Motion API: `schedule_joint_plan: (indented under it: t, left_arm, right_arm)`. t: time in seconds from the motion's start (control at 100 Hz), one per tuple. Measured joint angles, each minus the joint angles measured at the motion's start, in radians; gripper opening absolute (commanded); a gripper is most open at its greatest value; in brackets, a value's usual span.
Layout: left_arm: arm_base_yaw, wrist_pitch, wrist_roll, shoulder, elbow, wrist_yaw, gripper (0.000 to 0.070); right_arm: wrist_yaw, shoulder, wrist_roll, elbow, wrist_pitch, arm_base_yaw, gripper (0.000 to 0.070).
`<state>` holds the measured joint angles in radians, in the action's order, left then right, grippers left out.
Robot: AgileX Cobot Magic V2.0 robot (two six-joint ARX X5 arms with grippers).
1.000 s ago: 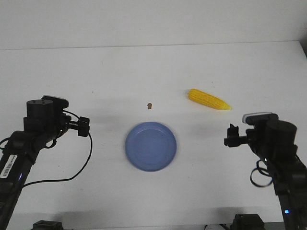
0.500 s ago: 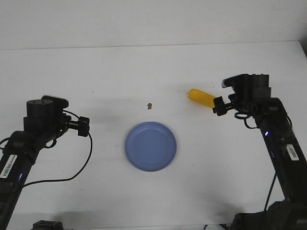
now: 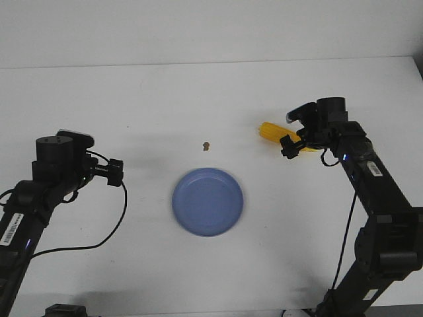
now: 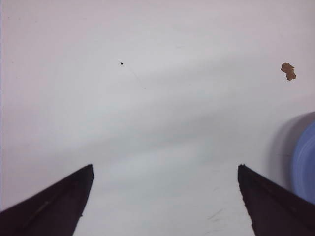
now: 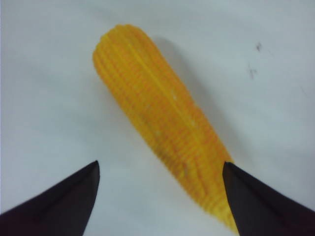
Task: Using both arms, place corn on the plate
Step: 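Reach the open right gripper forward over the yellow corn cob, then close the right gripper around the corn cob and lift it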
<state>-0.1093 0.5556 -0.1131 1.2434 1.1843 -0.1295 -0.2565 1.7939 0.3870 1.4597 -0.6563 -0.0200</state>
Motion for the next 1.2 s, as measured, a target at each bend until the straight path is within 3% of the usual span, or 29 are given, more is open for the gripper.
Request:
schedule_joint_plan:
  t: [0.38, 1.13, 1.2]
  left_arm:
    - [0.0, 0.0, 0.0, 0.0, 0.0, 0.0, 0.0595]
    - [0.0, 0.003, 0.022, 0.0, 0.0, 0.0, 0.0595]
    - [0.0, 0.003, 0.022, 0.0, 0.0, 0.0, 0.0595]
  right_arm:
    - [-0.033, 0.024, 0.027, 0.0, 0.115, 0.0, 0.0526]
    - [-0.055, 0.152, 0.042, 0.004, 0.159, 0.0, 0.0525]
    - [-0.055, 0.159, 0.042, 0.004, 0.155, 0.0, 0.0488]
